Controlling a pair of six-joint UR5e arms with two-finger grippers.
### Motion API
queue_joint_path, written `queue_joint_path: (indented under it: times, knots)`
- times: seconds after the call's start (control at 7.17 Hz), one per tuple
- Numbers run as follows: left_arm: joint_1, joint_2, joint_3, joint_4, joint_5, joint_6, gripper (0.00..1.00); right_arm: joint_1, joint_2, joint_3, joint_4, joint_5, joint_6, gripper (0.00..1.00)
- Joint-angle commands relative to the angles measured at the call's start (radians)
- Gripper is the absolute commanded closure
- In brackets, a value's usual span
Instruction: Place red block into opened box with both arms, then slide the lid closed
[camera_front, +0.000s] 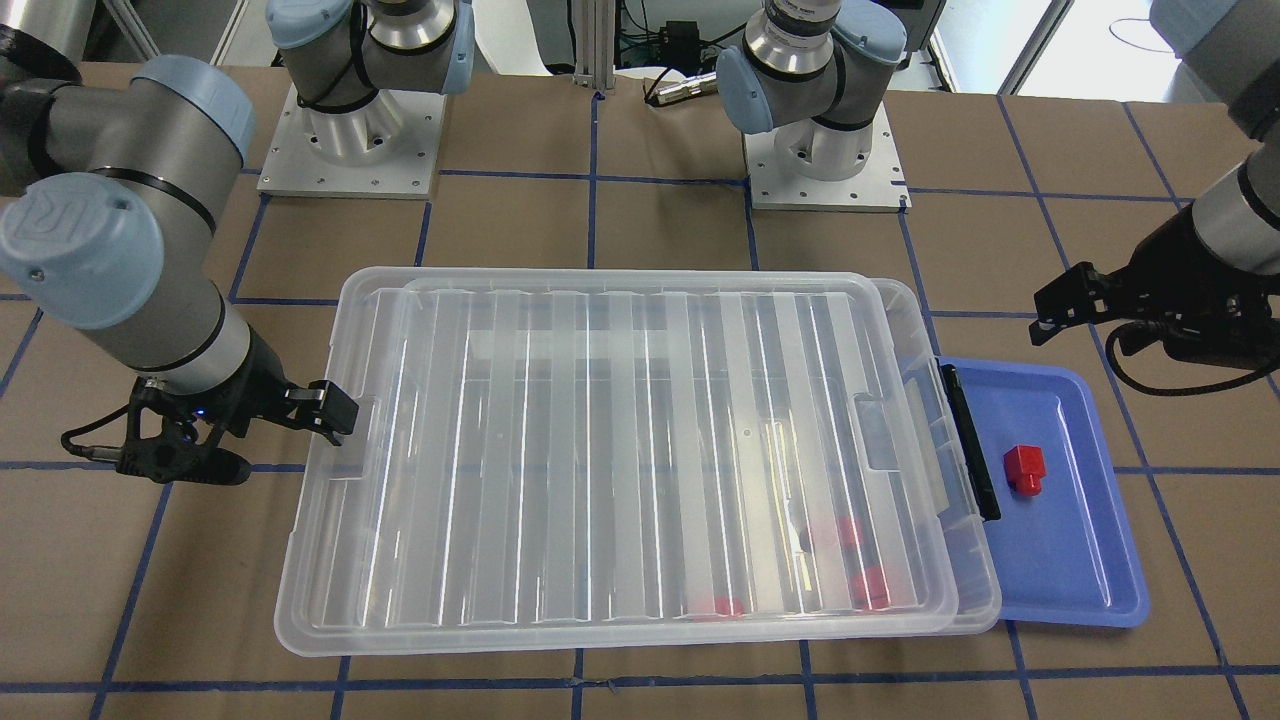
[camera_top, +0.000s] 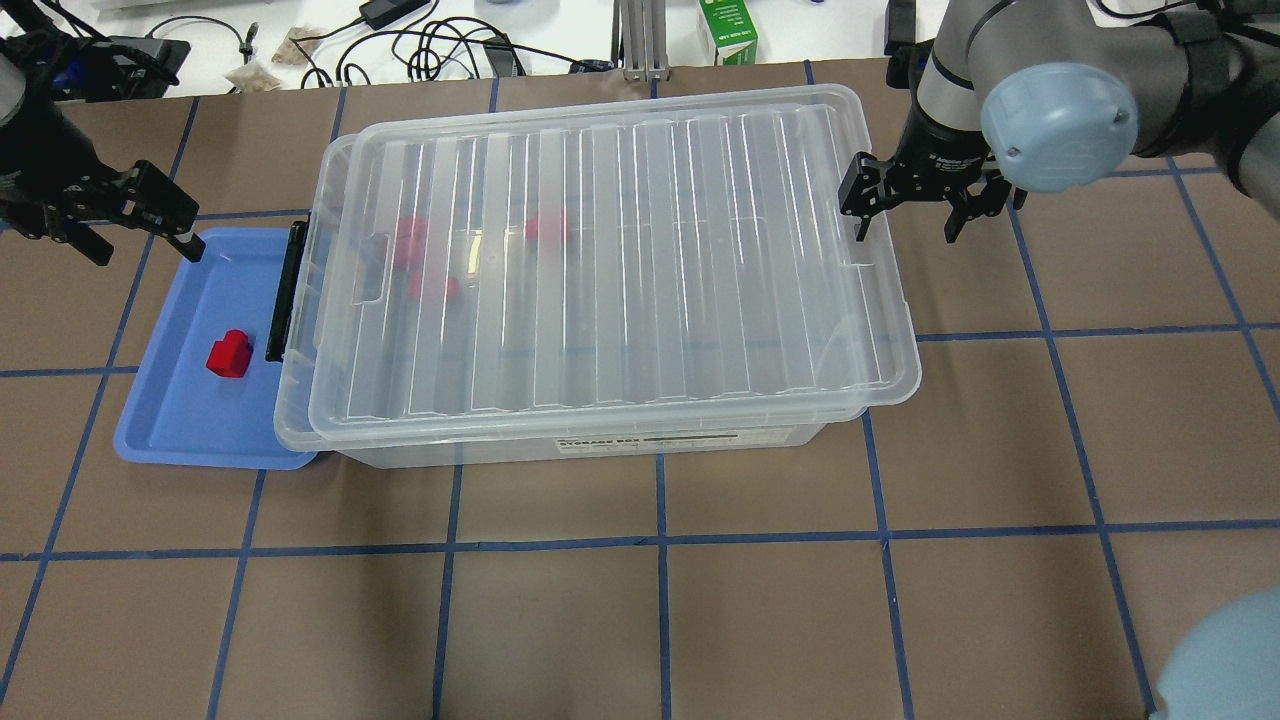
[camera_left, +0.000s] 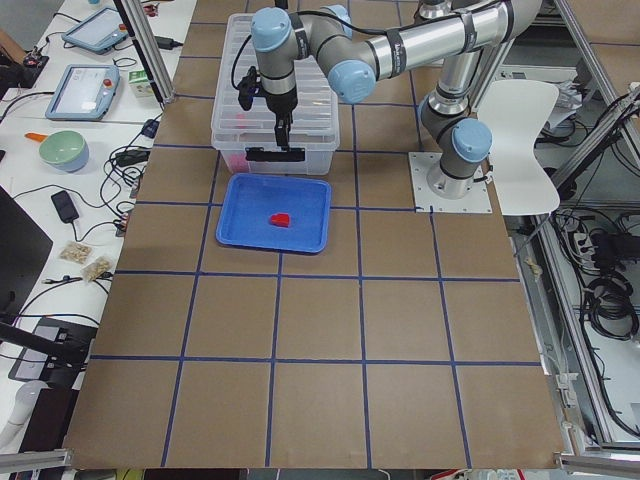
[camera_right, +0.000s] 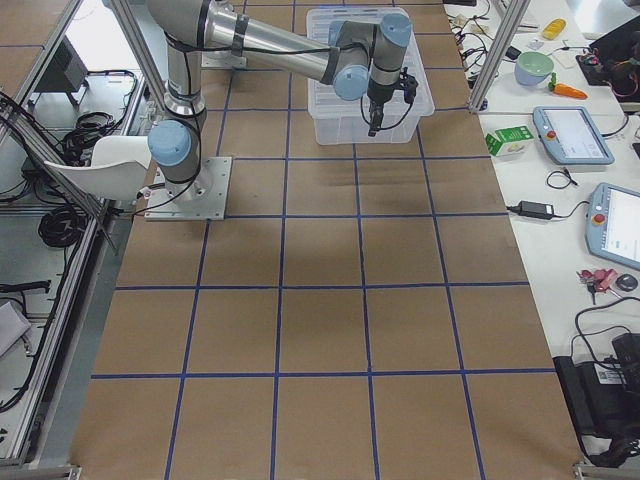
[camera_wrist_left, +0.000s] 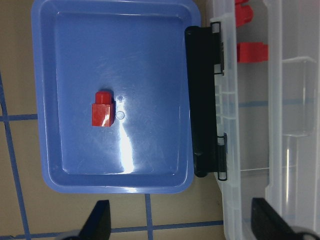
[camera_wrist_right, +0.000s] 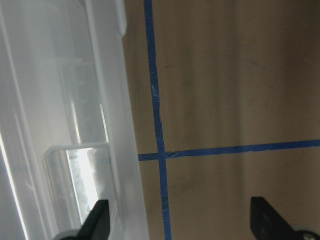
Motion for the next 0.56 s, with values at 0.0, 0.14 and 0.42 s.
queue_joint_path:
  times: [0.0, 0.14, 0.42]
  knots:
    - [0.062, -0.059, -0.044, 0.101, -0.001, 0.104, 0.0, -0.056, 0.0, -0.002, 0.001, 0.002, -0.003, 0.0]
    - [0.086, -0.08, -0.075, 0.161, -0.001, 0.149, 0.0, -0.065, 0.0, -0.005, -0.001, 0.0, -0.003, 0.0]
    - [0.098, -0.117, -0.113, 0.226, -0.001, 0.152, 0.0, -0.105, 0.0, -0.009, -0.002, 0.0, -0.006, 0.0]
